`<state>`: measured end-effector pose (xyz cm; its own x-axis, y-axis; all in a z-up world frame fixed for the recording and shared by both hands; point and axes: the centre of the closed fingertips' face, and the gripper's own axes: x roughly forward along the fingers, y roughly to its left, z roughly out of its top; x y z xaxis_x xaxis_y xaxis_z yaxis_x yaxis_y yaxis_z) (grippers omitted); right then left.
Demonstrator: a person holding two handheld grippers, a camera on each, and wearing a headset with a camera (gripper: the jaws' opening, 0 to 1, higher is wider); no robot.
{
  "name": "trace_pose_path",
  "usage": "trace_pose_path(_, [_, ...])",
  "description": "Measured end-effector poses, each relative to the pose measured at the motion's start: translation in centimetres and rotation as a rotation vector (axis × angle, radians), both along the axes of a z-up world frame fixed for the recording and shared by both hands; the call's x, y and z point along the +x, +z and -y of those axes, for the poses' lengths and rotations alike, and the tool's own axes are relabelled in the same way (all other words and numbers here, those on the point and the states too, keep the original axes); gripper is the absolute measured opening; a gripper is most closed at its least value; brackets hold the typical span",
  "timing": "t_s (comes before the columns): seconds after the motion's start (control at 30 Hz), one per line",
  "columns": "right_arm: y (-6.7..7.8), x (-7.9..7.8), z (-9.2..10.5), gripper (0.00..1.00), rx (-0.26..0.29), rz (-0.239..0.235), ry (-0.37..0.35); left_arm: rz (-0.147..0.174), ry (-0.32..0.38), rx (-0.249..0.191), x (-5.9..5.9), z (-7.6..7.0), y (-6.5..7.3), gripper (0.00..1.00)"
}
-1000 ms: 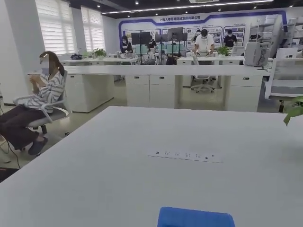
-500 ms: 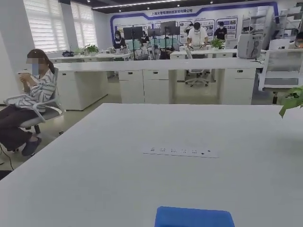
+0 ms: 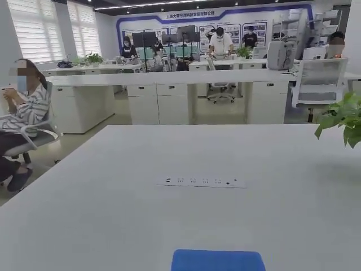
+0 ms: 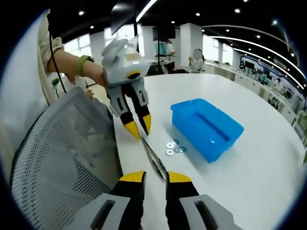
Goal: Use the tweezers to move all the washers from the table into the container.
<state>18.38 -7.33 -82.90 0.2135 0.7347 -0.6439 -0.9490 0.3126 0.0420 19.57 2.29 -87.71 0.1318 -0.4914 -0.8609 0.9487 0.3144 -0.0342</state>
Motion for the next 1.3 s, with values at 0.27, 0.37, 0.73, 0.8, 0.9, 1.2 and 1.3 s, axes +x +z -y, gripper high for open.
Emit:
trace_pose_path(0.27, [-0.3,0.2,-0.2,0.14,0.000,-0.008,-0.011,0.095,-0.133,0.093,0.2,0.2,-0.4,0.00])
trace_pose_path(0.37, [-0.6,0.2,-0.3,0.14,-0.017,-0.006,0.000,0.109,-0.170,0.120,0.0,0.0,-0.5,0.00])
trace_pose_path(0.73, [-0.8,0.1,-1.1,0.14,-0.027,0.000,0.029,0.128,-0.169,0.058,-0.5,0.2,2.7,0.00])
trace_pose_path(0.8, [-0.7,0.1,-1.3,0.14,-0.021,0.001,0.035,0.136,-0.160,0.035,-0.7,0.3,3.8,0.00])
trace_pose_path(0.9, [-0.7,-0.1,-1.7,0.14,-0.020,0.004,0.048,0.142,-0.154,0.008,-1.1,0.5,5.2,0.00])
trace_pose_path(1.2, [-0.7,-0.7,-2.9,0.15,-0.019,0.014,0.101,0.158,-0.175,-0.042,-2.2,1.9,8.2,0.00])
trace_pose_path(1.3, [-0.8,-0.8,-3.6,0.15,-0.023,0.023,0.133,0.164,-0.205,-0.040,-2.6,2.6,8.8,0.00])
